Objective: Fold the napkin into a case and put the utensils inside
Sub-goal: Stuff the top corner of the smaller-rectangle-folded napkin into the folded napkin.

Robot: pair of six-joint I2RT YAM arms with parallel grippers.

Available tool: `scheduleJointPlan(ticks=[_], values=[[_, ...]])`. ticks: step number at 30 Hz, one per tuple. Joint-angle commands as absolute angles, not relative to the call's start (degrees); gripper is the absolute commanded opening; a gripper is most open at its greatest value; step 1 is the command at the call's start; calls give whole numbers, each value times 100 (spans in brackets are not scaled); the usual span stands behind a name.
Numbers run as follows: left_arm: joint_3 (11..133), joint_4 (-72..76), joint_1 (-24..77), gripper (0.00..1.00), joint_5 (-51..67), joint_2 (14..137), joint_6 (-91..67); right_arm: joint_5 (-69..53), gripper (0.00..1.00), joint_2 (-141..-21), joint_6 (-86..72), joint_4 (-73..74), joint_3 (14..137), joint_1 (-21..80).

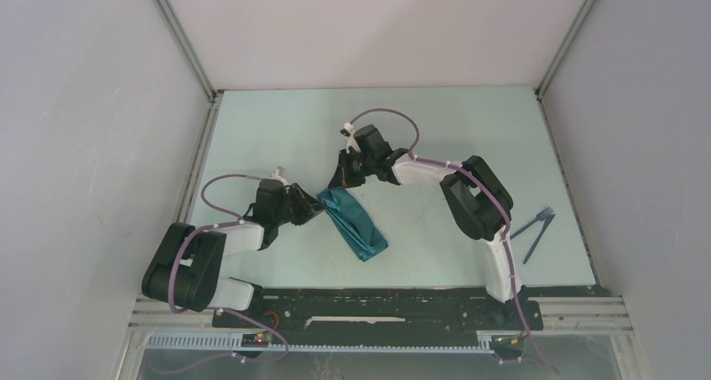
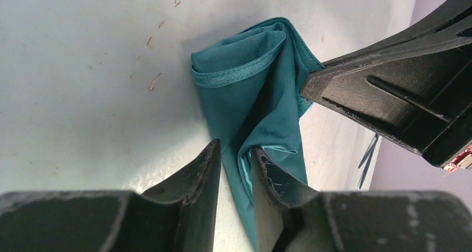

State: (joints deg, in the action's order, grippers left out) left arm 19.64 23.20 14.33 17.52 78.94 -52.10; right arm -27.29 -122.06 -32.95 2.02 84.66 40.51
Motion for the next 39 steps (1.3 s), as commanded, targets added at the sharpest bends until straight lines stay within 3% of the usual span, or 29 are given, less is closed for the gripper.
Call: scheduleJointPlan(ticks=[1, 7, 14, 30, 34, 39], values=[[2119, 2652, 1380, 33, 1854, 7802, -5197, -2847, 0, -11997, -3340, 53, 8473, 4074], [2253, 2729, 1384, 26, 1890, 7992, -5252, -2930, 0, -11983, -3380, 53, 8472, 4100], [2311, 2781, 1367, 0, 1706, 8114, -5283, -3114, 0, -11971, -3491, 40, 8445, 4128], [2195, 2710, 1345, 0, 1672, 8020, -5170, -3490, 0, -12176, -3867, -1074, 7966, 4162], [2206, 2688, 1336, 0, 1686, 8057, -5176, -3773, 8, -12210, -3457, -1059, 7956, 4055], [2223, 2591, 1318, 0, 1635, 8108, -5198, -4047, 10, -12283, -2834, -1031, 7958, 3975]])
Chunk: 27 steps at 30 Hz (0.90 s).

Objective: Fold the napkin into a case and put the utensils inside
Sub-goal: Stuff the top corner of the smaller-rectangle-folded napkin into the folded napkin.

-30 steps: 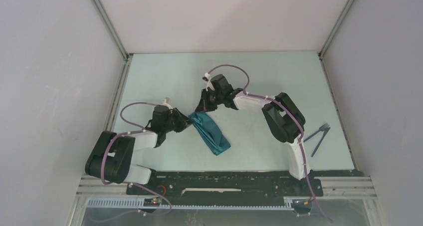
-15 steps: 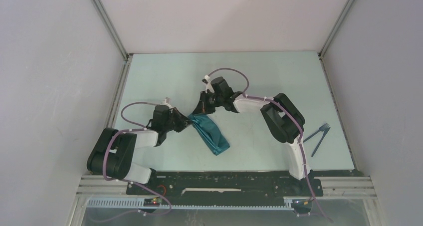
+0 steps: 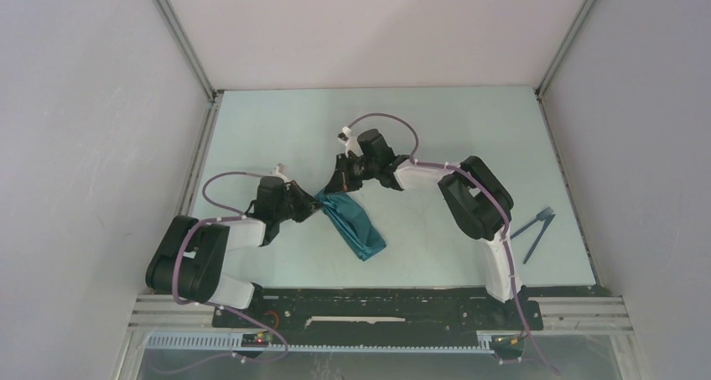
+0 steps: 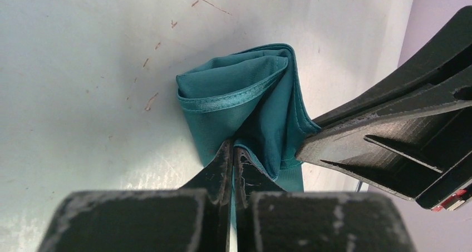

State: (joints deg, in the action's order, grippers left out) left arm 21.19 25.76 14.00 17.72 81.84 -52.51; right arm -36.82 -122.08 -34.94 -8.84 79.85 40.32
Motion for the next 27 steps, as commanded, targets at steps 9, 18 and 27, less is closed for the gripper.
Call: scheduleJointPlan(ticks=[9, 18, 27], values=[[2297, 2561, 1310, 0, 1669, 8161, -5221, -4176, 23, -12473, -2451, -1066, 7958, 4003], [2305, 2550, 1310, 0, 1689, 8200, -5208, -3561, 34, -12315, -1845, -703, 7961, 4168], [2311, 2532, 1314, 0, 1670, 8251, -5172, -2859, 50, -11382, -1497, 194, 7852, 4422]])
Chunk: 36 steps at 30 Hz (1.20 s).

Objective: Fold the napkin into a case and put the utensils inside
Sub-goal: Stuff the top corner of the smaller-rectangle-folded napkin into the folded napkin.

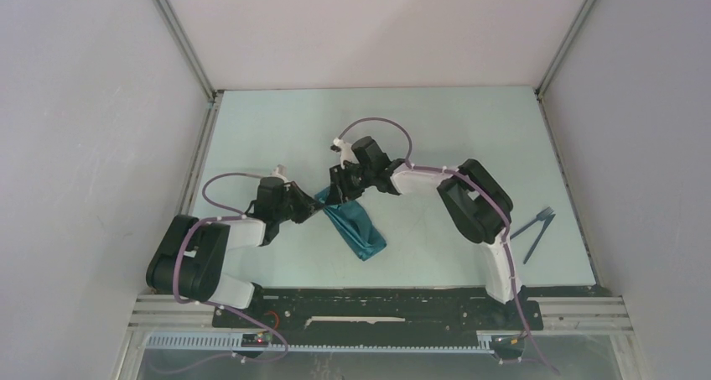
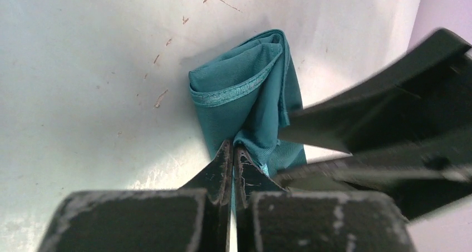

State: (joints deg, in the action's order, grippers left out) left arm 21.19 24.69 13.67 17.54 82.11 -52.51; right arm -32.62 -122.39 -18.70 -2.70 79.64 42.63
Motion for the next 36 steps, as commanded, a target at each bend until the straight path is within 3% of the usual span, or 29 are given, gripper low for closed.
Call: scheduleJointPlan(ticks=[1, 16, 24, 36], values=[[2321, 2532, 1312, 0, 1679, 8260, -5169, -2827, 52, -11274, -1456, 231, 7793, 4443], [2353, 2500, 1311, 0, 1705, 8287, -5133, -2469, 70, -11358, -464, 54, 7688, 4431], [2399, 2455, 1310, 0, 1724, 8253, -5128, -2592, 74, -11933, -393, 87, 8205, 4430], [2421, 2444, 1310, 0, 1725, 8297, -5116, -2661, 75, -11847, -83, 91, 8285, 4430]])
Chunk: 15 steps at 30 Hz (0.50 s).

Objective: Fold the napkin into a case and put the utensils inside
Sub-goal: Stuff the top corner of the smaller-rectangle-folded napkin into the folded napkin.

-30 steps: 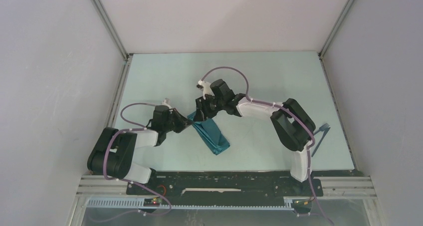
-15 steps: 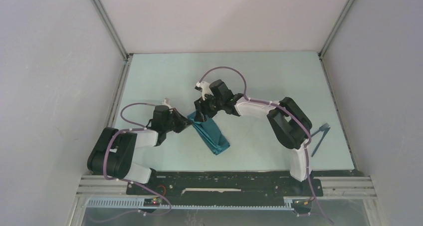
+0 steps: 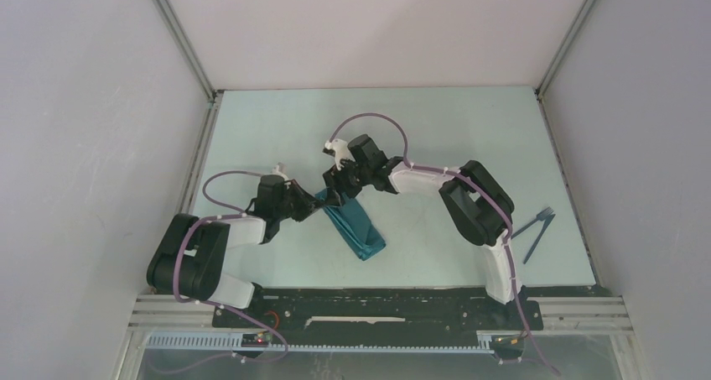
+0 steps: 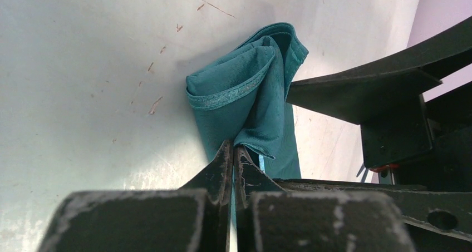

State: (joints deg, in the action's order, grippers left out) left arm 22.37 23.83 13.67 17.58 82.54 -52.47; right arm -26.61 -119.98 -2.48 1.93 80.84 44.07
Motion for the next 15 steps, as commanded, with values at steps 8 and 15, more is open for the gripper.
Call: scheduleJointPlan(ticks=[8, 15], values=[[2382, 2457, 1310, 0, 1728, 8291, -5115, -2746, 75, -12061, -219, 58, 8455, 4434], [2402, 2452, 1310, 0, 1712, 8280, -5119, -2885, 61, -12277, -193, 53, 8446, 4474]])
